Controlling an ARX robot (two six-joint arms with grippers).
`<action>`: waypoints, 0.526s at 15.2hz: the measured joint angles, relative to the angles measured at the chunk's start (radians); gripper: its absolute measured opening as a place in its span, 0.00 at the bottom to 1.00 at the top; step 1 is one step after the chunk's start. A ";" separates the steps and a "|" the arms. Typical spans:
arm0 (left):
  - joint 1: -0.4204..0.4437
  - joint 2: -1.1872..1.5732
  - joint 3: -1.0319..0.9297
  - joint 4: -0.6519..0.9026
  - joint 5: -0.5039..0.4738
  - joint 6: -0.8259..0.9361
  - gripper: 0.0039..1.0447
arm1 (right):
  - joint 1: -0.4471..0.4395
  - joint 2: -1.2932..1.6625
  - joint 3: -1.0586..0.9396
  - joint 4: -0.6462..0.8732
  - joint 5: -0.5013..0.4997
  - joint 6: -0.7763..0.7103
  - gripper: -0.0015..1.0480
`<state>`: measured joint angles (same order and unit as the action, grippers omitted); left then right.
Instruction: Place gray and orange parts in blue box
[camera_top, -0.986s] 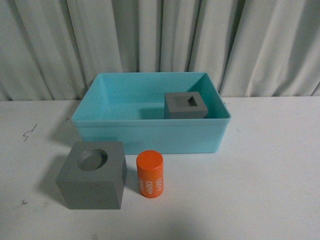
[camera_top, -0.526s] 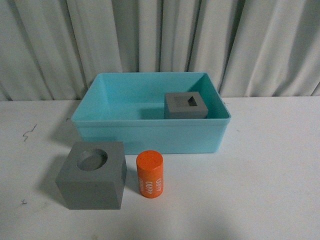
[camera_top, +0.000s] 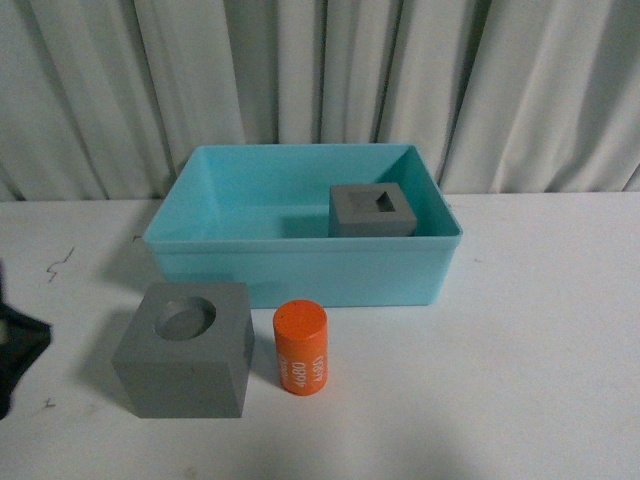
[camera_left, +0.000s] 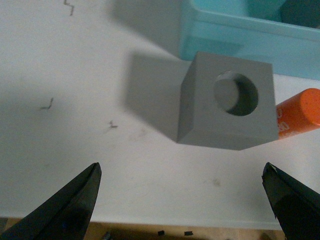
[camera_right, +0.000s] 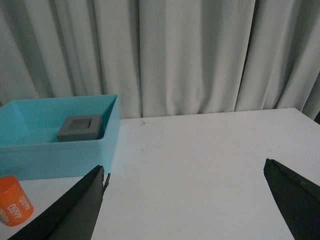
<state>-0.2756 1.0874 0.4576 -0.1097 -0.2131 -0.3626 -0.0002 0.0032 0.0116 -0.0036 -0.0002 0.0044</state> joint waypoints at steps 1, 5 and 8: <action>-0.026 0.077 0.032 0.045 -0.009 0.004 0.94 | 0.000 0.000 0.000 0.000 0.000 0.000 0.94; -0.057 0.309 0.124 0.209 -0.033 0.058 0.94 | 0.000 0.000 0.000 0.000 0.000 0.000 0.94; -0.057 0.408 0.148 0.274 -0.034 0.099 0.94 | 0.000 0.000 0.000 0.000 0.000 0.000 0.94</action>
<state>-0.3325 1.4956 0.6060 0.1646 -0.2466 -0.2634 -0.0002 0.0036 0.0116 -0.0036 0.0002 0.0044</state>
